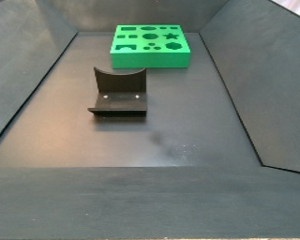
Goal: Pick up the round object. Move up. Place the round object on the fixture. Regrasp the round object. Move to above the board. Insert the round object.
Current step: Move to above the board, then insert the round object.
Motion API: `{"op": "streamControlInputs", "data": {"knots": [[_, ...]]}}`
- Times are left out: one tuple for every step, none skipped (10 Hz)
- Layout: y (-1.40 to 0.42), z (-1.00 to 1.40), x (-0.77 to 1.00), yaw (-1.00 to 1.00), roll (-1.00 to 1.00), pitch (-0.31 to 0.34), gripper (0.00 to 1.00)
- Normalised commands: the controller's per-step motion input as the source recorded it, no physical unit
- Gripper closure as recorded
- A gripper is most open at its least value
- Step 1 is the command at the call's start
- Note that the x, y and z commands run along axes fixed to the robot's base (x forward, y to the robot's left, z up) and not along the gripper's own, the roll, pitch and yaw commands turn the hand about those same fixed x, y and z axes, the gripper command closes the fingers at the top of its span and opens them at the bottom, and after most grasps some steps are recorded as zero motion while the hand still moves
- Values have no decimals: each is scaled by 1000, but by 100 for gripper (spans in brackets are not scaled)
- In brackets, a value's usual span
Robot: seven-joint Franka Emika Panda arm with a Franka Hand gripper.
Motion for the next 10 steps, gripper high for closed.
{"op": "streamControlInputs", "data": {"knots": [[-571,255,-424,-43,-1000,4,100],[-383,164,-300,-46,-1000,0,100],[-157,70,-147,-40,-1000,2,100],[-76,49,-99,-28,-822,-4,100],[-36,14,-76,-22,-601,-17,100],[-18,17,-63,-17,-470,-23,100],[-4,6,-41,-13,-244,-16,100],[-523,-523,251,-23,-80,0,100],[-714,-546,389,-100,-37,-3,100],[-749,-557,351,-123,-10,-30,100]]}}
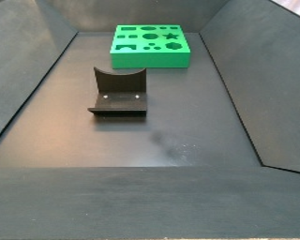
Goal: Pick up the round object. Move up. Place the round object on the fixture. Regrasp the round object. Move to above the board. Insert the round object.
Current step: Insert the round object.
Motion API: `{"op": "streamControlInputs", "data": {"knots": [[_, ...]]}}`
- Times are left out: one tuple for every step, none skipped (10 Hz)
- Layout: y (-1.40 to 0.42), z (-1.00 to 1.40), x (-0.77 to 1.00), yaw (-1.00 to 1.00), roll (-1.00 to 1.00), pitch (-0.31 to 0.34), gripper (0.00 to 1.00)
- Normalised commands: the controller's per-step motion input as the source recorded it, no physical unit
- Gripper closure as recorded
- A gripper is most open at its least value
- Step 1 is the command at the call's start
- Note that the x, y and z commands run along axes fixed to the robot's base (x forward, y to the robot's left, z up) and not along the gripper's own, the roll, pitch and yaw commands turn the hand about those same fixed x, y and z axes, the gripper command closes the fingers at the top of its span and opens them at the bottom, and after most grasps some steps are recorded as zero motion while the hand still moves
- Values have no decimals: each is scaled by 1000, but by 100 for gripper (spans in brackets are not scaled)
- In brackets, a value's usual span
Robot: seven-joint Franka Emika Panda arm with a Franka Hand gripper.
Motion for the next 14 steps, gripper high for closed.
{"op": "streamControlInputs", "data": {"knots": [[-571,-706,357,-126,-20,0,100],[-343,-657,191,-57,0,-13,100],[-151,-660,131,0,0,0,100],[0,-651,69,-23,-109,-19,100],[49,-563,66,-23,-127,0,100],[43,-509,54,-20,-231,0,100],[26,-463,120,-57,-271,0,100],[31,-383,174,-71,-270,0,100],[49,-326,169,-49,-230,0,100],[100,-346,177,-49,-137,0,100],[146,-229,129,-43,-91,0,100],[186,-166,34,0,-76,0,100],[177,-174,0,0,-69,0,100],[146,-206,0,0,-63,0,100]]}}
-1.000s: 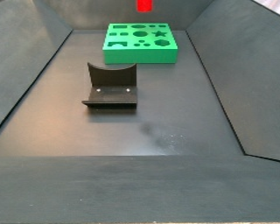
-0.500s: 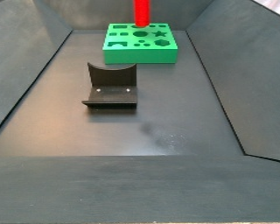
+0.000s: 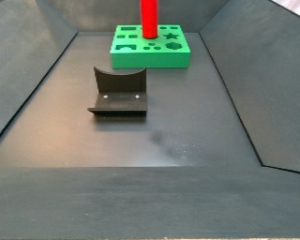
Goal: Pick up the round object. Move up. Place the round object on the fixture. Regrasp the round object. Move to above the board. Insert the round object.
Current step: Insert the round object.
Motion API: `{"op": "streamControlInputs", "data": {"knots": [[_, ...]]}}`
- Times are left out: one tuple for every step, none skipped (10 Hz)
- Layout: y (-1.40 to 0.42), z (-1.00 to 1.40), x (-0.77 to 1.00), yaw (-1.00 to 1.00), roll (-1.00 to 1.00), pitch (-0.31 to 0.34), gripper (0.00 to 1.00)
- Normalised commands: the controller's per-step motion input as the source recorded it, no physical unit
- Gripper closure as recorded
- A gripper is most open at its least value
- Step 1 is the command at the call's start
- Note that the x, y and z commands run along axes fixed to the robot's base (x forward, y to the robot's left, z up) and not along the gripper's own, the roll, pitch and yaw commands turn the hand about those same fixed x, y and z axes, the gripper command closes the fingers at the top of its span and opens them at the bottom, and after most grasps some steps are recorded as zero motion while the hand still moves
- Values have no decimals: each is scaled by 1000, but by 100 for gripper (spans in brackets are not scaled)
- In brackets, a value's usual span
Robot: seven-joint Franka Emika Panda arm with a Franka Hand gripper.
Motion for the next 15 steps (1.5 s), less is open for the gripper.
{"op": "streamControlInputs", "data": {"knots": [[66,-306,0,0,-104,0,100],[0,-243,0,0,-116,0,100],[-46,-163,0,0,-151,0,100],[-71,-137,0,0,-87,0,100],[-54,-129,0,0,-27,7,100],[-106,-77,0,0,-37,7,100],[-126,-69,0,0,-50,0,100],[-100,-100,0,0,-54,0,100],[-51,-220,0,0,-41,0,100],[-26,-469,0,0,0,0,100],[-31,-577,0,0,16,0,100],[-49,-543,6,0,37,0,100],[-71,-480,17,0,47,0,100],[-89,-437,23,0,50,0,100],[-89,-391,23,0,4,0,100]]}}
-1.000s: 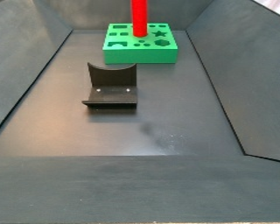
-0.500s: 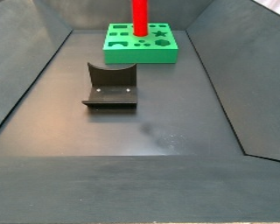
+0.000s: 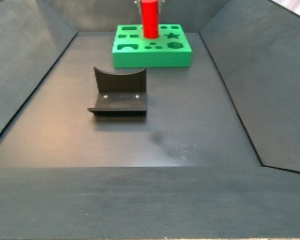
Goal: Pick up the round object. Move up. Place the round object on the fixture. Regrasp the round object. Move to above the board. Insert the round object.
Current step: Insert the round object.
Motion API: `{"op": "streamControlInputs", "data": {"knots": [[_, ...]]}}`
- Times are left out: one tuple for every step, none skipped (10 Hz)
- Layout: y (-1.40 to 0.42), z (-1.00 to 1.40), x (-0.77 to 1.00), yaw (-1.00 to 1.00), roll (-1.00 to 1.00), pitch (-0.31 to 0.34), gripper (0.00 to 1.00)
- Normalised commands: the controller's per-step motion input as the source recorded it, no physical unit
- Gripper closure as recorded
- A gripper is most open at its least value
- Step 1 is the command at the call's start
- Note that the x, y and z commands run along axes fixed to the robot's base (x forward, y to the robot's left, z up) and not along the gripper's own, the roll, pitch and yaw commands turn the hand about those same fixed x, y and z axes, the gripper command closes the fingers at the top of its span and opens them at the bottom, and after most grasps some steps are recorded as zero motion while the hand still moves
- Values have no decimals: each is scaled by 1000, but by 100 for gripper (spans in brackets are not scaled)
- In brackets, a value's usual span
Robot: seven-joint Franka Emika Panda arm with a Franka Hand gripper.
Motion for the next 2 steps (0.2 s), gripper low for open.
{"op": "streamControlInputs", "data": {"knots": [[0,-163,0,0,-173,0,100],[0,0,0,0,0,0,100]]}}
